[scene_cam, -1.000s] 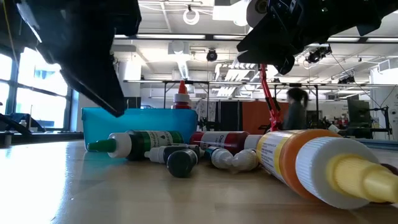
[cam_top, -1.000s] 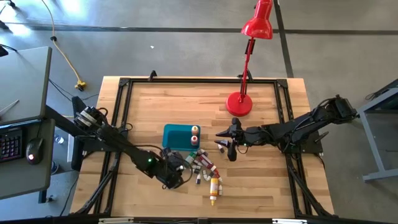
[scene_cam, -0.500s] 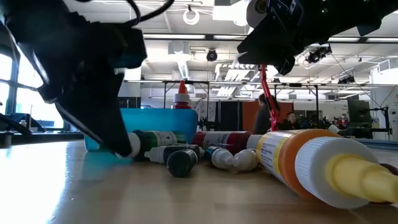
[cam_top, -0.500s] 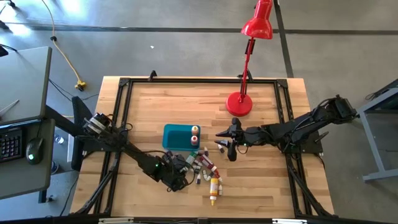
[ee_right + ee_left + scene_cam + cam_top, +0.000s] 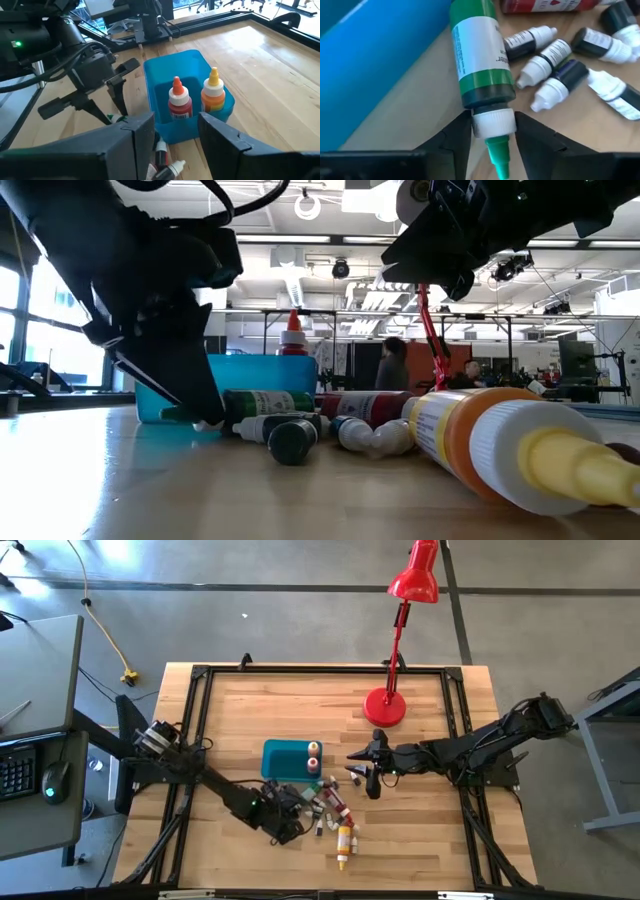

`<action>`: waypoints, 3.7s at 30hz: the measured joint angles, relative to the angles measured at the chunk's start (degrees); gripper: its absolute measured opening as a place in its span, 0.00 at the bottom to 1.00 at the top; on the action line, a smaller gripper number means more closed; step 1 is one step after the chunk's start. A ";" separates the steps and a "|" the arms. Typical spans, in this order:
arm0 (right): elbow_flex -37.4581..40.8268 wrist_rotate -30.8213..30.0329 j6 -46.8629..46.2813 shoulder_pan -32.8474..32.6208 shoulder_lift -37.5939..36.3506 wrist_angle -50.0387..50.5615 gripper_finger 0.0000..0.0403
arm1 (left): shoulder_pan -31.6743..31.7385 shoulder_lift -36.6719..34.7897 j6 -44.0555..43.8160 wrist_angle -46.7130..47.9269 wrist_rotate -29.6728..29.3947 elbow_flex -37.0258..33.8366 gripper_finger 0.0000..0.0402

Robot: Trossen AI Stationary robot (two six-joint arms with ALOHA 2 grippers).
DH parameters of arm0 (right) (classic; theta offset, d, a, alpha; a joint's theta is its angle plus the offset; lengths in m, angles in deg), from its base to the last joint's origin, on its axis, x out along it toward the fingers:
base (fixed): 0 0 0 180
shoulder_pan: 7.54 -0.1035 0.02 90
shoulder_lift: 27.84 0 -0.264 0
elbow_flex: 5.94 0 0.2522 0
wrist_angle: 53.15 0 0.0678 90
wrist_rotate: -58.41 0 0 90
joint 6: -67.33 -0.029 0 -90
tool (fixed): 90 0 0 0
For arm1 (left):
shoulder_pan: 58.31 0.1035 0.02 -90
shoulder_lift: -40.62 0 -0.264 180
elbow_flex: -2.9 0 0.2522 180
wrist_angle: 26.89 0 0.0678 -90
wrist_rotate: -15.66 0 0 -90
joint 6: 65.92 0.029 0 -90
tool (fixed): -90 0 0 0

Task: Pick & Place food coloring
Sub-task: Put the large green food coloring into the blue bin, then put the large yellow food coloring into the blue bin

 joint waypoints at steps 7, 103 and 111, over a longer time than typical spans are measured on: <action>0.00 0.02 0.00 0.00 0.00 0.06 0.36 | 0.09 -0.25 1.61 1.04 1.95 0.04 0.23; 0.00 0.05 1.72 0.00 0.00 -0.85 0.36 | 11.17 11.91 96.83 52.06 -48.50 21.11 0.46; 0.00 0.06 1.41 0.00 0.00 -0.83 0.36 | 8.03 11.89 88.71 56.61 -45.41 27.07 0.46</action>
